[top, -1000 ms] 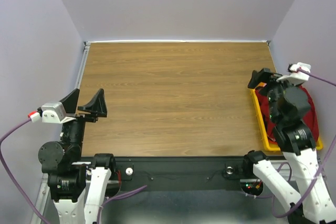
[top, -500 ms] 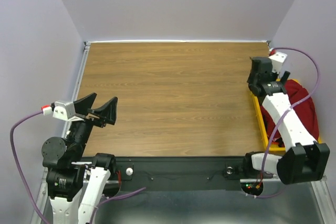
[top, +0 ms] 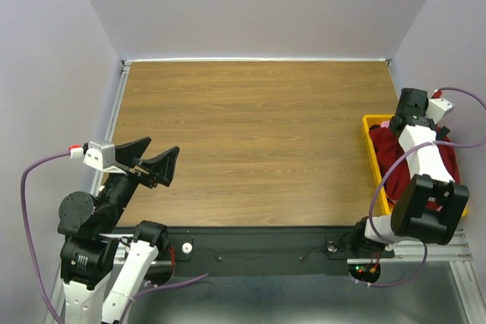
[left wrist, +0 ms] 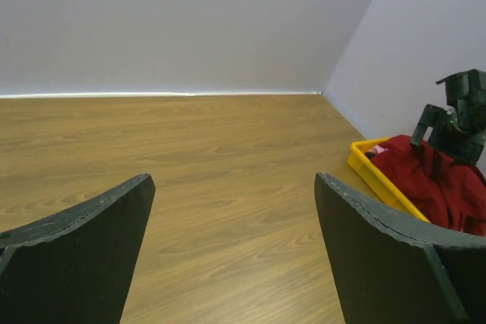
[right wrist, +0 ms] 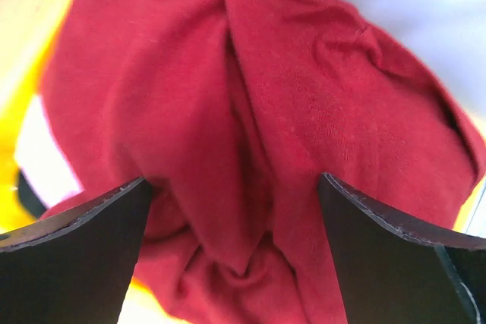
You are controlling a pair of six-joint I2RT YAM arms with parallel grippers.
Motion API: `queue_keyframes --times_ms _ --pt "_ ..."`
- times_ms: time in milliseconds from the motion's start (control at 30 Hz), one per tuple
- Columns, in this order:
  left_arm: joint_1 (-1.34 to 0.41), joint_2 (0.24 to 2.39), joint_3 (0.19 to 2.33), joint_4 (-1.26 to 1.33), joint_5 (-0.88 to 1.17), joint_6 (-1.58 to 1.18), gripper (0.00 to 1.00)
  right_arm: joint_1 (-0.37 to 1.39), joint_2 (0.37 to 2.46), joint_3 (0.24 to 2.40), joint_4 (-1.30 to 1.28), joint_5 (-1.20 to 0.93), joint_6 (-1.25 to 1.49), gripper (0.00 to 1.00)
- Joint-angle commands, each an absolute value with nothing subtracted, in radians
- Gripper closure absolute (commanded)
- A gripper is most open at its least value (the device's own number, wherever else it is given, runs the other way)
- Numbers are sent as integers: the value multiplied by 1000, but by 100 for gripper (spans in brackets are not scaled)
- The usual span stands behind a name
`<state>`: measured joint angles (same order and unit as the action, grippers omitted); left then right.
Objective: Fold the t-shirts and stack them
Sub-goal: Grab the tshirt from the pile
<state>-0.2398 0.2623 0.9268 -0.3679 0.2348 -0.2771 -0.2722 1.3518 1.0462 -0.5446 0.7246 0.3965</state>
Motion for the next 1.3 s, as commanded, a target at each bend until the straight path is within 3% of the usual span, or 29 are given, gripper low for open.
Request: queue_keyframes --times_ms 0,67,200,333,367,433,500,733,800,967,1233,1267 --pt "-256 302 965 -351 255 -265 1 -322 1385 1034 -529 675 426 4" --pt "-256 308 968 -353 259 -268 1 -340 1391 1019 -526 660 425 6" --pt "-256 310 965 -360 264 -284 1 -347 1373 1002 -520 675 425 25" --pt "-256 311 963 -371 267 -291 1 -347 1329 997 -523 686 408 56" --pt "-256 311 965 -374 267 -291 1 -347 1301 1002 -522 681 390 70" --pt "-256 310 966 -374 261 -293 1 -347 1266 1015 -523 667 373 82" --pt "-256 310 965 -371 258 -293 1 -347 1209 1026 -529 657 348 88" --pt "-256 322 956 -353 267 -305 1 -347 1144 1051 -543 526 316 91" --pt "-256 324 956 -348 267 -307 1 -347 1144 1048 -545 476 331 99" --pt "-256 333 950 -342 264 -298 1 -339 1212 1106 -545 197 387 99" --pt "-256 334 937 -331 265 -301 1 -206 1345 1224 -546 209 397 99" --pt "-255 334 936 -333 267 -301 1 -198 1377 1233 -546 196 393 94"
